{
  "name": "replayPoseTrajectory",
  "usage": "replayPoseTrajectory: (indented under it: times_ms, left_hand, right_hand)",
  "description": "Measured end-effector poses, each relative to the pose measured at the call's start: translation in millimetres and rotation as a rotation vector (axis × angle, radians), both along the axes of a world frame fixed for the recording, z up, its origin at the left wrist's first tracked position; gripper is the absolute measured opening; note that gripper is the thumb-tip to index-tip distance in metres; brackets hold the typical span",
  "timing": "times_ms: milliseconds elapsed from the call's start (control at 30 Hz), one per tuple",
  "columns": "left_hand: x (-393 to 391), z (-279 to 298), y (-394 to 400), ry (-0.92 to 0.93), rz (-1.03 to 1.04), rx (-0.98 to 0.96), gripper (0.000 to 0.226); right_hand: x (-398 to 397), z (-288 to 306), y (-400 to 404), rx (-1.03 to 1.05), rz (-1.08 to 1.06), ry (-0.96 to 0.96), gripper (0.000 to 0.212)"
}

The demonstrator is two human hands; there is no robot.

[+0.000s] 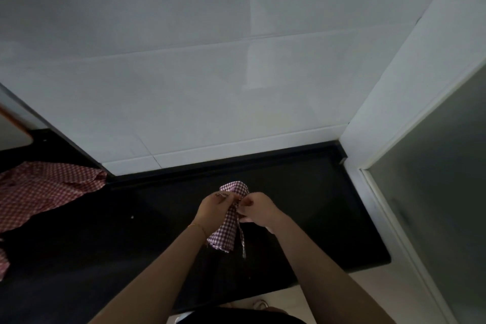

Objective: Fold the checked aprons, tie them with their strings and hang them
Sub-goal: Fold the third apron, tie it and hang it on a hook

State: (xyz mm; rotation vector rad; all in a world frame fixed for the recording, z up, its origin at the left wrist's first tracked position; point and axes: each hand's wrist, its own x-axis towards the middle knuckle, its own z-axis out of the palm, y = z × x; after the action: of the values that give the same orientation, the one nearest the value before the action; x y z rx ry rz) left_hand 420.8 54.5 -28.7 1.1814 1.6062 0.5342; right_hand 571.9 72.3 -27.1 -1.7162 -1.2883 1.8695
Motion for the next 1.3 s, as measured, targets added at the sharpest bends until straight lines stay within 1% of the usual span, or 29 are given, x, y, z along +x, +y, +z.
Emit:
replayPoseTrajectory:
  times_ms: [67, 167, 233, 300, 367, 433, 500, 600, 667, 733, 900, 1000, 1067, 1133, 1200, 1300]
  left_hand:
    - [0.0, -1.6, 0.2, -0.004, -0.003, -0.008, 0.023]
    - [2.2, -1.3, 0.2, -0.007, 0.014, -0.027, 0.026]
    - [2.2, -1.1, 0.0, -0.021, 0.014, -0.019, 0.026]
    - [0.3, 1.1, -0.4, -0.028, 0.016, -0.024, 0.027]
    - [-1.0, 0.7, -0.2, -0.071, 0.04, -0.051, 0.028]
    - [-2.4, -0.9, -0.9, -0.093, 0.049, -0.071, 0.028]
    - [-3.5, -3.5, -1.7, -0.088, 0.049, -0.066, 0.028]
    - [-8.7, -4.1, -2.2, -0.123, 0.09, -0.061, 0.027]
    - [-11.5, -3.5, -1.5, -0.142, 0.09, -0.063, 0.028]
    - [-10.8, -2.1, -2.0, -0.137, 0.067, -0.069, 0.028]
    - [-6.4, -3.3, -4.5, -0.121, 0.063, -0.058, 0.027]
    - [-8.8, -4.1, -3.7, -0.126, 0.071, -0.056, 0.027]
    - [-11.0, -3.9, -3.5, -0.165, 0.103, -0.068, 0.028]
    - [-12.1, -3.1, -3.3, -0.178, 0.111, -0.073, 0.028]
    - [-11.8, -2.8, -3.1, -0.163, 0.1, -0.065, 0.028]
    - [-13.4, -0.7, -1.5, -0.174, 0.118, -0.06, 0.029]
  right_hand:
    - [-3.6, -2.4, -2.8, 0.027, -0.032, -0.021, 0.005]
    - [-10.3, -5.8, -5.8, 0.171, 0.04, -0.216, 0.01]
    - [-13.2, -10.0, -6.1, 0.242, 0.045, -0.296, 0.009]
    - [-13.6, -12.6, -6.5, 0.234, 0.003, -0.281, 0.006]
    - [-12.6, -12.8, -8.0, 0.199, -0.058, -0.248, 0.006]
    - [-15.3, -13.2, -9.6, 0.205, -0.078, -0.262, 0.01]
    - [-17.2, -12.4, -7.0, 0.233, -0.063, -0.297, 0.01]
    - [-19.7, -9.7, -2.2, 0.191, -0.014, -0.237, 0.002]
    - [-20.5, -6.4, -1.5, 0.168, 0.005, -0.234, 0.003]
    - [-20.3, -7.4, -2.9, 0.194, -0.002, -0.244, 0.004]
    - [-20.1, -11.9, -9.8, 0.226, -0.204, -0.247, 0.004]
    - [-20.8, -13.9, -9.4, 0.227, -0.222, -0.257, 0.006]
    - [-20.6, -12.7, -8.2, 0.209, -0.231, -0.252, 0.009]
    - [-19.9, -12.7, -7.6, 0.153, -0.294, -0.178, 0.009]
    - [-20.2, -11.1, -7.8, 0.069, -0.374, -0.051, 0.008]
    - [-21.2, -11.6, -8.5, 0.0, -0.464, 0.019, 0.028]
